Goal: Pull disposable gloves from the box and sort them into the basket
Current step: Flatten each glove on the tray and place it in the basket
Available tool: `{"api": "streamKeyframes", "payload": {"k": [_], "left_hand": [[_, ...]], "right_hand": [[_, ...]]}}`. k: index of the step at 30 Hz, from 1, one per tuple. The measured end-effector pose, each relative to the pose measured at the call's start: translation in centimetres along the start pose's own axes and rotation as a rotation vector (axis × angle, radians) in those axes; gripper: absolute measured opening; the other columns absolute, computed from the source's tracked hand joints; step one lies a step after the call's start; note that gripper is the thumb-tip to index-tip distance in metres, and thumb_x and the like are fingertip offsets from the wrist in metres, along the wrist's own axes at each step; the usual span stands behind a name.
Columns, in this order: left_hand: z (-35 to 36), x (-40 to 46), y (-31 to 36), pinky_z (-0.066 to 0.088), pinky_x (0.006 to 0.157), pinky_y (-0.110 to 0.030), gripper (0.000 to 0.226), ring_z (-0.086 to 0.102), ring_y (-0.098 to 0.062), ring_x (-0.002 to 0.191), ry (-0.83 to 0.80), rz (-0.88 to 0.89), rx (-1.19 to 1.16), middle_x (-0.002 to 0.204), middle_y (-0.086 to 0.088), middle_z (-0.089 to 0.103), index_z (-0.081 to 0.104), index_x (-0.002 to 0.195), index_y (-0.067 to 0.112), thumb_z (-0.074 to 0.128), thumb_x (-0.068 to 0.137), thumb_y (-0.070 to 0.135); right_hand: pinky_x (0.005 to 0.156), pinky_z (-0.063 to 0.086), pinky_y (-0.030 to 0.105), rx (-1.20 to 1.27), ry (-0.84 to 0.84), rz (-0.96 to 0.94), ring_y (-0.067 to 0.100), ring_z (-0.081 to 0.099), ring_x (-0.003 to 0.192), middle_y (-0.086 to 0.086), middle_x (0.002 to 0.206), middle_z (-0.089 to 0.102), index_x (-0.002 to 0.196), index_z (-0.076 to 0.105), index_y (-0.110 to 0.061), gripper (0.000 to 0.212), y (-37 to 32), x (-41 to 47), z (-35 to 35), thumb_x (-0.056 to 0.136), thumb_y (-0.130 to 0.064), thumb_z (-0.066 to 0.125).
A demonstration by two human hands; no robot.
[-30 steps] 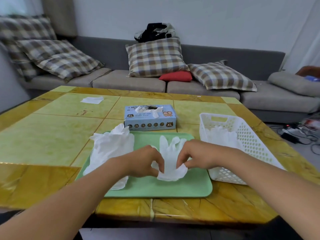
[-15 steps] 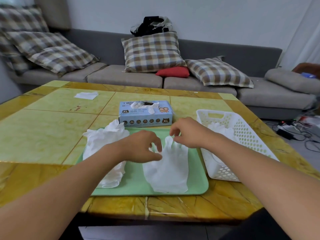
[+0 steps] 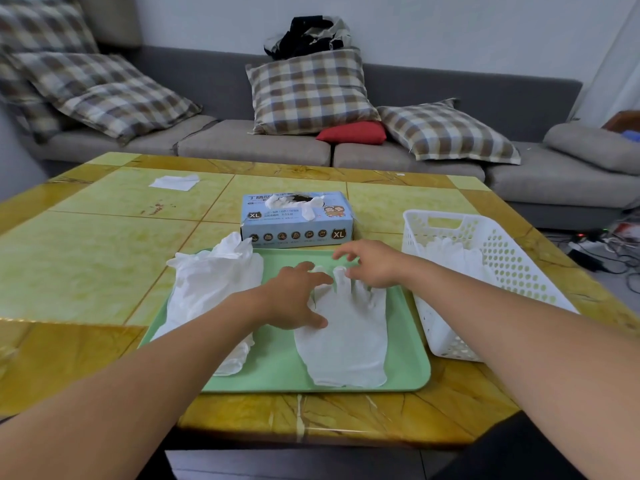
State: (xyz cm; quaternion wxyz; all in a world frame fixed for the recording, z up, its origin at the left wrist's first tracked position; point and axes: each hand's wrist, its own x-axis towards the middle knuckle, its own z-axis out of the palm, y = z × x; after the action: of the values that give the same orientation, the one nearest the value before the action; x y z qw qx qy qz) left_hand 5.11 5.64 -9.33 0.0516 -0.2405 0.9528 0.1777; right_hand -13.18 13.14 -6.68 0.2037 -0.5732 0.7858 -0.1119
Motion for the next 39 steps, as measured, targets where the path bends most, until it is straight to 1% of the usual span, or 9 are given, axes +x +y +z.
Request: {"api": "streamKeyframes", "payload": {"k": [3,9,13,17,21,26,31,36,39], "left_hand": [[-0.1,-0.1,0.6,0.030,0.115,-0.036,0.071,0.031,-0.026,0.144,-0.057,0.003,-0.013,0.156,-0.007,0.034,0.035,0.154,0.026,0.068,0.092,0.041],[-0.1,0.1,0.8,0.038,0.105,-0.032,0.062,0.045,-0.025,0.130,-0.013,-0.008,-0.072,0.141,-0.005,0.044,0.052,0.134,0.008,0.073,0.088,0.043],[-0.3,-0.1,0.4,0.029,0.115,-0.037,0.077,0.023,-0.027,0.147,-0.002,-0.090,-0.042,0.155,-0.011,0.030,0.044,0.140,0.012,0.074,0.083,0.053],[-0.2,-0.2,0.5,0.012,0.123,-0.047,0.114,-0.008,-0.028,0.155,-0.076,-0.167,-0.043,0.168,-0.009,-0.007,0.006,0.161,0.021,0.071,0.079,0.065],[0.2,-0.4,0.7,0.005,0.125,-0.051,0.120,-0.014,-0.024,0.155,-0.094,-0.098,0.027,0.167,0.004,-0.017,0.000,0.161,0.029,0.065,0.073,0.079],[1.2,-0.3,0.5,-0.006,0.123,-0.056,0.121,-0.023,-0.022,0.152,-0.064,-0.018,0.205,0.165,0.007,-0.024,-0.005,0.160,0.033,0.051,0.071,0.091],[1.8,0.0,0.1,-0.010,0.122,-0.057,0.126,-0.020,-0.019,0.153,-0.104,-0.062,0.233,0.167,0.006,-0.017,-0.007,0.161,0.025,0.040,0.069,0.097],[1.3,-0.1,0.1,-0.001,0.124,-0.055,0.124,-0.019,-0.024,0.153,-0.066,-0.032,0.140,0.164,0.008,-0.028,-0.016,0.158,0.032,0.046,0.070,0.093],[-1.3,-0.7,-0.1,0.009,0.124,-0.054,0.112,-0.004,-0.026,0.155,0.058,0.002,0.019,0.168,0.007,-0.013,0.000,0.161,0.032,0.060,0.078,0.078]], "right_hand": [[0.081,0.045,0.028,-0.032,-0.007,0.022,0.021,0.061,0.108,0.002,0.117,0.061,0.122,0.069,-0.017,0.024,0.0,0.3,0.4,0.100,-0.019,0.061],[0.093,0.045,0.026,0.072,0.023,0.037,0.021,0.058,0.123,0.006,0.141,0.059,0.129,0.067,-0.010,0.031,-0.5,1.2,0.4,0.101,-0.008,0.054],[0.078,0.047,0.019,0.057,-0.020,0.027,0.017,0.060,0.114,0.005,0.152,0.046,0.138,0.060,-0.019,0.043,-0.3,0.9,-0.1,0.098,-0.002,0.055],[0.096,0.044,0.029,-0.121,0.062,0.089,0.024,0.053,0.127,0.006,0.143,0.052,0.137,0.058,-0.017,0.048,0.2,0.0,-0.6,0.090,-0.015,0.071],[0.082,0.060,0.042,-0.241,0.026,0.229,0.033,0.071,0.094,0.017,0.117,0.065,0.120,0.063,-0.002,0.042,-0.1,-0.7,-1.4,0.088,-0.026,0.077],[0.071,0.063,0.047,-0.237,-0.062,0.372,0.032,0.069,0.059,0.022,0.110,0.061,0.118,0.058,-0.001,0.034,0.1,-0.3,-0.6,0.086,0.006,0.070],[0.071,0.058,0.032,-0.183,0.089,0.286,0.025,0.068,0.081,0.017,0.108,0.070,0.105,0.072,0.000,0.023,0.5,0.2,-0.3,0.085,0.008,0.064],[0.080,0.049,0.033,-0.254,0.222,0.192,0.031,0.062,0.108,0.008,0.126,0.059,0.121,0.067,-0.013,0.040,0.6,-0.3,-0.7,0.087,0.007,0.059],[0.086,0.053,0.039,-0.229,0.319,0.117,0.030,0.061,0.107,0.005,0.122,0.058,0.116,0.067,-0.016,0.035,-0.7,-0.7,-1.2,0.086,0.001,0.062]]}}
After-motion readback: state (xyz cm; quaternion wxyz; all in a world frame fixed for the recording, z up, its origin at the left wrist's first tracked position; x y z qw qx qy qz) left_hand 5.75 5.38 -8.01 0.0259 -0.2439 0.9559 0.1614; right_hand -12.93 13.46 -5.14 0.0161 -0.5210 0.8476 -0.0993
